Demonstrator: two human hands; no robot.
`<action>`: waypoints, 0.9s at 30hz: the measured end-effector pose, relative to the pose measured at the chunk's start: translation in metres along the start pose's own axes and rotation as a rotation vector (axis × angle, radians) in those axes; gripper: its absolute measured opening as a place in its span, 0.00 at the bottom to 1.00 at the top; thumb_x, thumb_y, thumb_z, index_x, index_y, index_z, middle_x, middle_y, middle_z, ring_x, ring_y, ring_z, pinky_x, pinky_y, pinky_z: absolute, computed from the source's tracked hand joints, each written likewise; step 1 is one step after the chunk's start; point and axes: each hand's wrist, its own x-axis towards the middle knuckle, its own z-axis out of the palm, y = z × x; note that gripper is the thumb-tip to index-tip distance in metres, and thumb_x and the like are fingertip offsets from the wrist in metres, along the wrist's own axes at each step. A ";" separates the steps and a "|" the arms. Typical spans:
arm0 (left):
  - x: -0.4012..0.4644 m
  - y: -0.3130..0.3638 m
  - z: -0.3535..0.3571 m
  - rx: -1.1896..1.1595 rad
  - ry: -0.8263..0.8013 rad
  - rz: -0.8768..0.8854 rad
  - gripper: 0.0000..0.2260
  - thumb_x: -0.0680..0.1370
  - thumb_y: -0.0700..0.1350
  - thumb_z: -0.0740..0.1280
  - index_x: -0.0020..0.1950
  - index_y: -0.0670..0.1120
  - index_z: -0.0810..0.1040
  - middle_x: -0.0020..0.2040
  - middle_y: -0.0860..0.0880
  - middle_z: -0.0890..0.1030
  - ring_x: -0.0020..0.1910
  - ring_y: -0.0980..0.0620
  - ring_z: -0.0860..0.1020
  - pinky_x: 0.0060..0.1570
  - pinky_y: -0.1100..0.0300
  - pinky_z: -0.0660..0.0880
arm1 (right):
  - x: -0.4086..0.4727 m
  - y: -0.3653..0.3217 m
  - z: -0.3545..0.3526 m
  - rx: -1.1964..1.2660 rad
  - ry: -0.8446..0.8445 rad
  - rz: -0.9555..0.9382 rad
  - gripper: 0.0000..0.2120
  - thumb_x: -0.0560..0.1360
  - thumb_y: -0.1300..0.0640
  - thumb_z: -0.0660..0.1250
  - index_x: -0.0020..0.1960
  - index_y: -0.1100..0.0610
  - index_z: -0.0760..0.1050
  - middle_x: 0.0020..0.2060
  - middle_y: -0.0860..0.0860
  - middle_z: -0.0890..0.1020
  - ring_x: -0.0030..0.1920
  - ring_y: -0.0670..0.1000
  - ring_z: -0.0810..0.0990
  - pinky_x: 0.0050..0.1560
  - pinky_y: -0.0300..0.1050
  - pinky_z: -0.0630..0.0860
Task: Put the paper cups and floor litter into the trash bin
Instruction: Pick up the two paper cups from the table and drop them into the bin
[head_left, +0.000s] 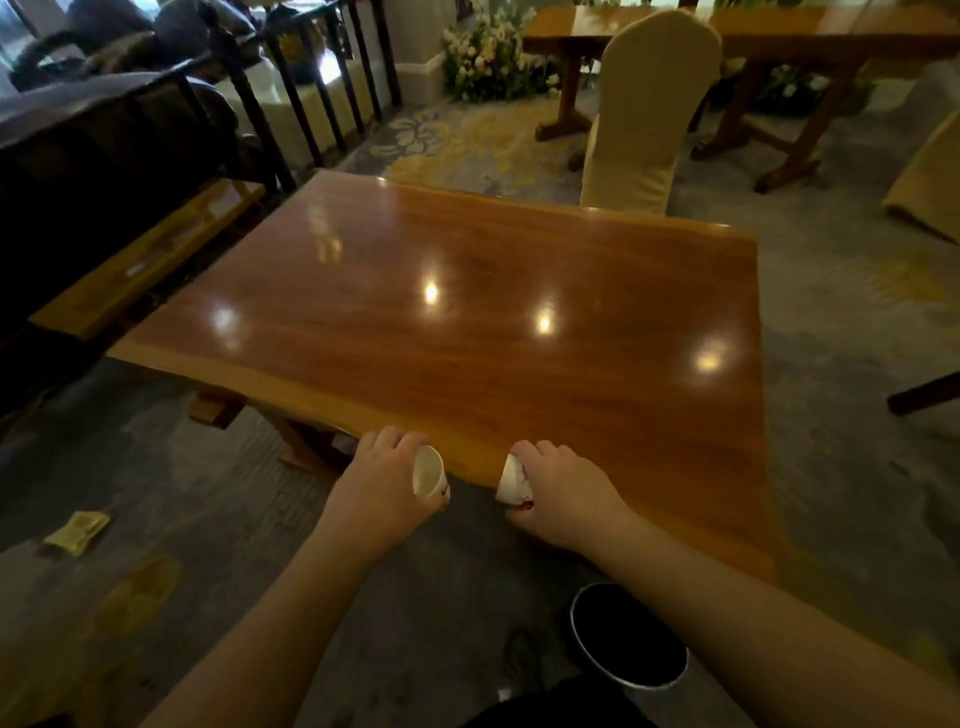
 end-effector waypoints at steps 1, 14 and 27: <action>-0.014 0.004 0.008 -0.013 0.002 0.011 0.31 0.68 0.63 0.74 0.67 0.57 0.67 0.63 0.56 0.71 0.61 0.53 0.67 0.57 0.55 0.71 | -0.018 0.001 0.006 -0.015 -0.015 0.011 0.31 0.69 0.42 0.75 0.67 0.45 0.65 0.61 0.48 0.76 0.58 0.52 0.76 0.56 0.51 0.78; -0.162 0.068 0.101 -0.124 -0.201 -0.050 0.32 0.67 0.62 0.74 0.67 0.53 0.70 0.61 0.51 0.70 0.59 0.48 0.68 0.57 0.51 0.74 | -0.200 0.056 0.077 -0.068 -0.146 0.120 0.31 0.67 0.40 0.73 0.65 0.46 0.65 0.56 0.48 0.76 0.55 0.53 0.76 0.49 0.49 0.77; -0.127 0.182 0.280 -0.109 -0.382 -0.126 0.30 0.67 0.60 0.75 0.64 0.49 0.73 0.59 0.47 0.73 0.59 0.45 0.69 0.55 0.49 0.74 | -0.206 0.222 0.156 0.107 -0.312 0.250 0.32 0.69 0.44 0.73 0.68 0.51 0.67 0.60 0.54 0.76 0.58 0.57 0.76 0.54 0.55 0.78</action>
